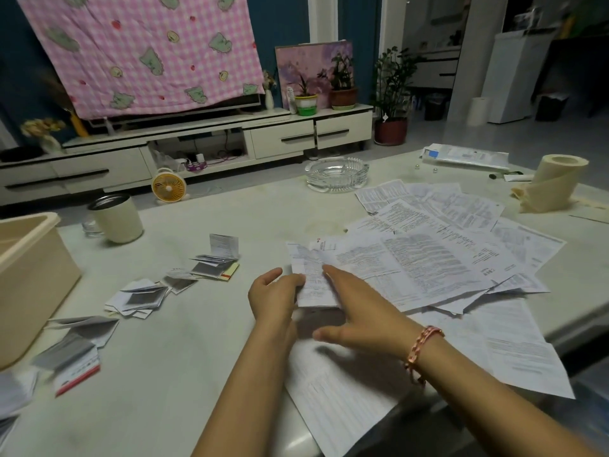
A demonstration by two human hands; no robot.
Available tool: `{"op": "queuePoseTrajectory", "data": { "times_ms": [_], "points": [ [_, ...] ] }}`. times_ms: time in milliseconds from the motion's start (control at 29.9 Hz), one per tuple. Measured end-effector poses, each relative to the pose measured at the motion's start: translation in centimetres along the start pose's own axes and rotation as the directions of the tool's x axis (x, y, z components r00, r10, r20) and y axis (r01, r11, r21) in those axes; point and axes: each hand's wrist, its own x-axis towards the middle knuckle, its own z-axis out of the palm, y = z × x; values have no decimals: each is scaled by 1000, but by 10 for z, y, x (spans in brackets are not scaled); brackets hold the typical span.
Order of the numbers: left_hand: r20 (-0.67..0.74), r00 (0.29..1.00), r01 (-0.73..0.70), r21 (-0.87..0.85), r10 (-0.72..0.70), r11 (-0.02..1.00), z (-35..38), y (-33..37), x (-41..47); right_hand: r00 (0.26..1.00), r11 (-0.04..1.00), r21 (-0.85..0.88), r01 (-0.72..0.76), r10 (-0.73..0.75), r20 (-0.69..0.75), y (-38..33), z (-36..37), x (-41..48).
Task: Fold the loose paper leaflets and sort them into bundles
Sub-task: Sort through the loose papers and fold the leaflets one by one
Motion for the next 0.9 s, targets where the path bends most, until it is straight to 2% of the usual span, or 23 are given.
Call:
{"op": "queuePoseTrajectory", "data": {
  "times_ms": [67, 134, 234, 301, 368, 435, 469, 536, 603, 669, 736, 803, 904],
  "points": [
    [60, 996, 70, -84, -65, 994, 2, 4, -7, 993, 991, -130, 9, -25, -119, 3, 5, 0],
    [117, 987, 127, -163, -108, 978, 6, 10, -15, 976, 995, -99, -28, 6, -218, 7, 6, 3],
    [173, 969, 212, -235, -174, 949, 8, 10, -12, 919, 985, 163, -59, 117, -377, 5, 2, 7],
    [239, 946, 264, -182, -217, 947, 10, 10, -14, 870, 908, 419, 2, 205, -449, -2, -3, 8],
    [348, 904, 310, -141, -247, 940, 11, 5, -12, 846, 723, 688, 60, 329, -419, -10, -8, 8],
    [464, 856, 330, -151, -228, 932, 12, 5, -15, 871, 433, 900, 55, 420, -255, -19, -11, 5],
    [501, 841, 332, -181, -204, 926, 12, 5, -14, 888, 304, 952, 33, 429, -168, -22, -12, 3],
    [541, 825, 329, -226, -163, 917, 12, 5, -12, 903, 158, 987, 12, 422, -78, -24, -13, 0],
    [548, 826, 327, -279, -130, 903, 11, 5, -10, 910, 92, 996, 17, 412, -54, -24, -15, -1],
    [529, 841, 335, -351, -109, 874, 11, 5, -8, 913, 101, 995, -5, 407, -37, -23, -17, -3],
    [476, 876, 306, -423, -78, 853, 11, 6, -6, 905, 165, 986, -22, 421, -50, -20, -20, -4],
    [410, 911, 246, -469, -38, 848, 9, 7, -4, 868, 309, 951, -25, 479, -133, -16, -24, -5],
    [373, 927, 161, -492, 40, 855, 5, 12, -4, 747, 551, 835, -6, 558, -362, -6, -33, -4]
  ]
}}
